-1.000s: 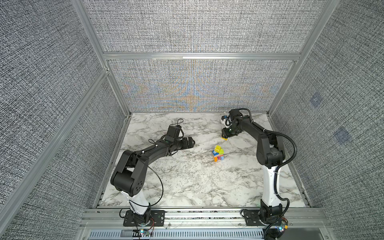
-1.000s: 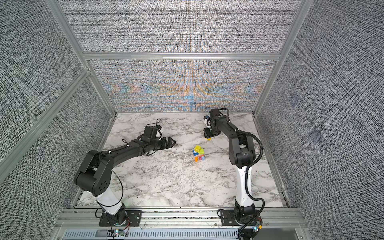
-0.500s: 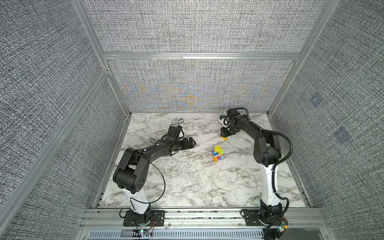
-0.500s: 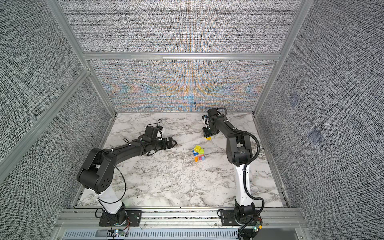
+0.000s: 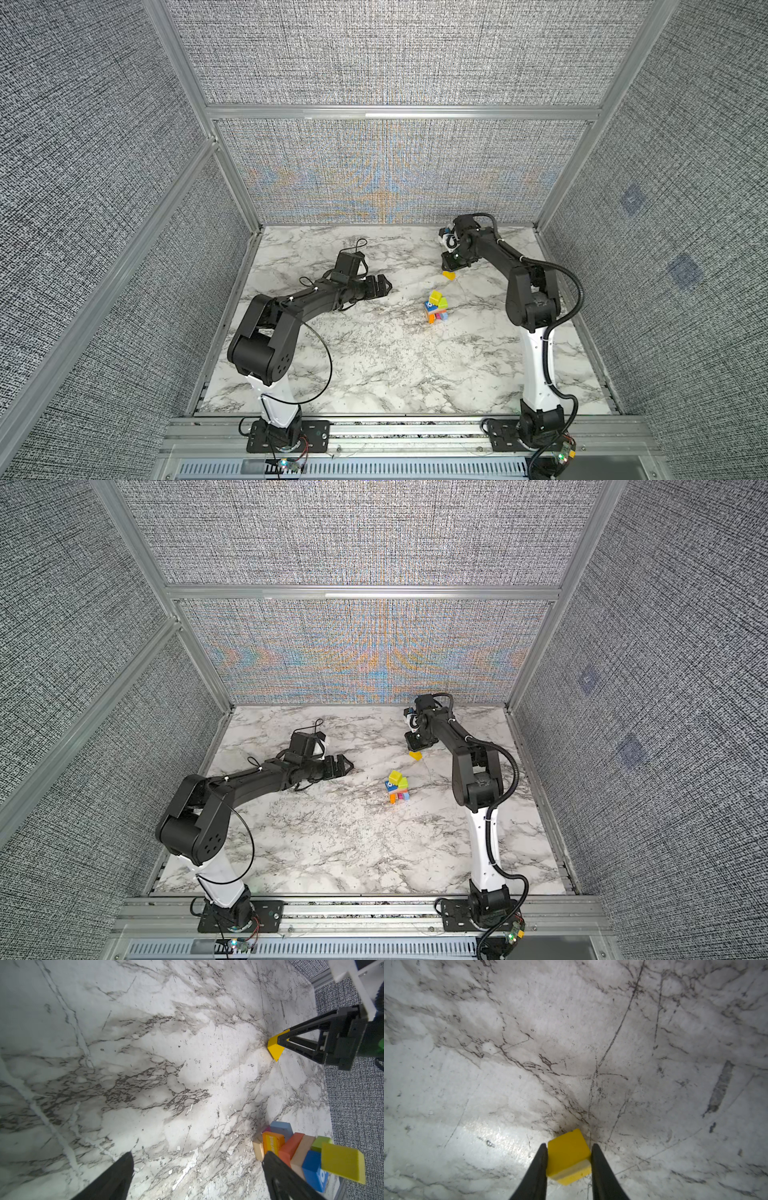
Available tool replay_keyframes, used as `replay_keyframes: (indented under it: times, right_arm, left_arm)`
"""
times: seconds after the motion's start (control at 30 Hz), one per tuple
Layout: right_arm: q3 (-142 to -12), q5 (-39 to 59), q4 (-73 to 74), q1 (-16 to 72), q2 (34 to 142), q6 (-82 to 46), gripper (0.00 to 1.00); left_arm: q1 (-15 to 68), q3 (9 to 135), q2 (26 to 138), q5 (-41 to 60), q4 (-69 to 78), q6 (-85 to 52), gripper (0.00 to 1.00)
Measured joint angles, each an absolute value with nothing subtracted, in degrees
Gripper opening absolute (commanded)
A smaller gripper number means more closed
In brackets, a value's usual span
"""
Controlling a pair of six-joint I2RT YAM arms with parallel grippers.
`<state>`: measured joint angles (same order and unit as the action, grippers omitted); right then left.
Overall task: Build the wood block tower
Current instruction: 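Lower and close the right gripper on the yellow wedge block, then lift the yellow wedge block with the right gripper while the left gripper approaches it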
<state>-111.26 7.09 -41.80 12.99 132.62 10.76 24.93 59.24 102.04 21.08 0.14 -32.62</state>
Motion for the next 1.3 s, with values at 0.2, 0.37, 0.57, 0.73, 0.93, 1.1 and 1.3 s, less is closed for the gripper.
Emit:
replay_keyframes:
  times: [0.2,0.37,0.57,0.73,0.93,1.1,1.3]
  right_arm:
    - [-111.33,7.11,-41.93,13.02,132.44,10.72,0.17]
    - [-111.22,8.21,-43.35,13.04,130.23,9.56,0.16]
    - [-110.13,9.30,-43.46,13.04,124.88,7.33,0.14]
    - [-109.75,11.62,-43.46,13.04,120.40,4.45,0.14]
    - [-107.92,18.22,-43.31,13.06,114.19,0.43,0.14]
    - [-107.70,27.97,-42.78,13.17,111.59,-2.48,0.14]
    - [-107.57,39.18,-43.07,13.58,109.78,-3.27,0.14]
  left_arm:
    - [24.60,59.24,102.19,21.50,0.27,-32.67,0.97]
    - [24.25,58.98,100.51,22.00,0.23,-33.04,0.97]
    - [23.57,57.93,96.16,22.02,-0.14,-33.23,0.97]
    - [23.24,56.42,92.03,22.02,-1.06,-34.22,0.97]
    - [23.11,54.22,85.60,22.57,-1.69,-34.46,0.94]
    - [22.26,50.50,81.03,26.83,2.61,-34.46,0.83]
    - [22.31,49.58,79.94,35.38,11.64,-34.44,0.67]
